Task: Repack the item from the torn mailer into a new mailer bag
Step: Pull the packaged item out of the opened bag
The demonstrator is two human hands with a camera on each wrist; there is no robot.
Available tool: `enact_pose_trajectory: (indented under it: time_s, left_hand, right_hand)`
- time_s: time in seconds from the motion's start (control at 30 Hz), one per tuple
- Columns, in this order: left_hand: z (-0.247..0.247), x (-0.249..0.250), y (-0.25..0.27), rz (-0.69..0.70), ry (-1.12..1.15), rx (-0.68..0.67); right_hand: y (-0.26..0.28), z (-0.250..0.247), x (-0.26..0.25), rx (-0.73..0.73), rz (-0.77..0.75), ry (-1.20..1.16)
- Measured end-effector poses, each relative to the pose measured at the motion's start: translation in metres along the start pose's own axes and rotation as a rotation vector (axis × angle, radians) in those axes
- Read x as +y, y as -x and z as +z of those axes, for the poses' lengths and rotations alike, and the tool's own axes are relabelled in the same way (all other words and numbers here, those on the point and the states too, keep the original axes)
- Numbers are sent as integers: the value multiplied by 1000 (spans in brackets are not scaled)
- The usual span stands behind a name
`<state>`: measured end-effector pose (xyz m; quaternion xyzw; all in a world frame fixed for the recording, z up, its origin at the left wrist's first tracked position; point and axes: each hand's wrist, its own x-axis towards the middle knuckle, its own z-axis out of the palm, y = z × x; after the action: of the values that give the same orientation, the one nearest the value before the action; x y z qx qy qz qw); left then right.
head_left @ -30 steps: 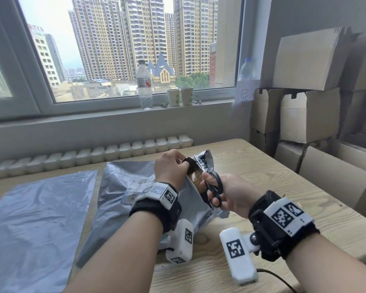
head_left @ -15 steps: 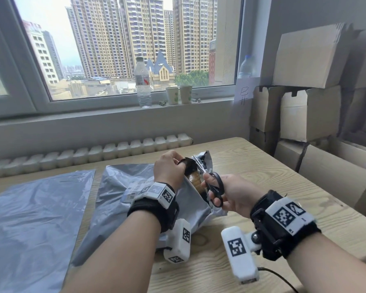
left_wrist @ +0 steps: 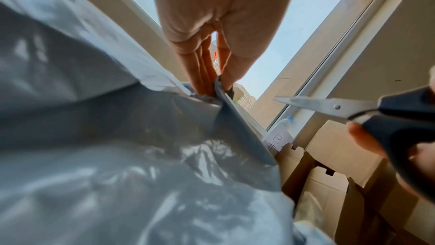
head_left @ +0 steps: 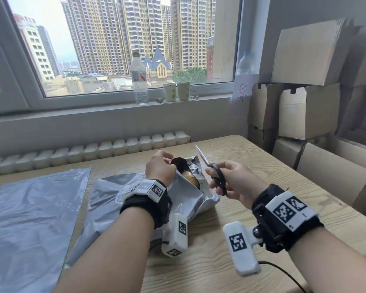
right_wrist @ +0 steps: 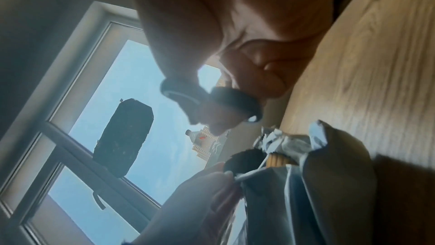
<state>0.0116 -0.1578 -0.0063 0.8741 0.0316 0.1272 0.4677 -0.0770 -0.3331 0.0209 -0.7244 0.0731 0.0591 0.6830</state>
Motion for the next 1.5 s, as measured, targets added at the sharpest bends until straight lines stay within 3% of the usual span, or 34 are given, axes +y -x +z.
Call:
enact_pose_trajectory:
  time_s: [0.27, 0.47, 1.03, 1.17, 1.3, 1.43, 1.5]
  left_hand:
    - [11, 1, 3, 48, -40, -71]
    - [13, -5, 2, 36, -12, -128]
    - [4, -8, 8, 46, 10, -176]
    - [-16, -11, 10, 58, -28, -179]
    - [-46, -19, 8, 14, -63, -147]
    - [-72, -33, 7, -14, -166, -121]
    - [-80, -41, 8, -35, -200, -199]
  right_hand:
    - [-33, -34, 28, 384, -93, 829]
    - [-48, -55, 52, 376, 46, 1127]
    - [-49, -55, 54, 305, 94, 1279]
    - [-45, -38, 44, 316, -63, 1252]
    - [-43, -7, 24, 221, -298, 1081]
    - [-54, 22, 13, 117, -350, 914]
    - [-57, 32, 13, 87, -358, 912]
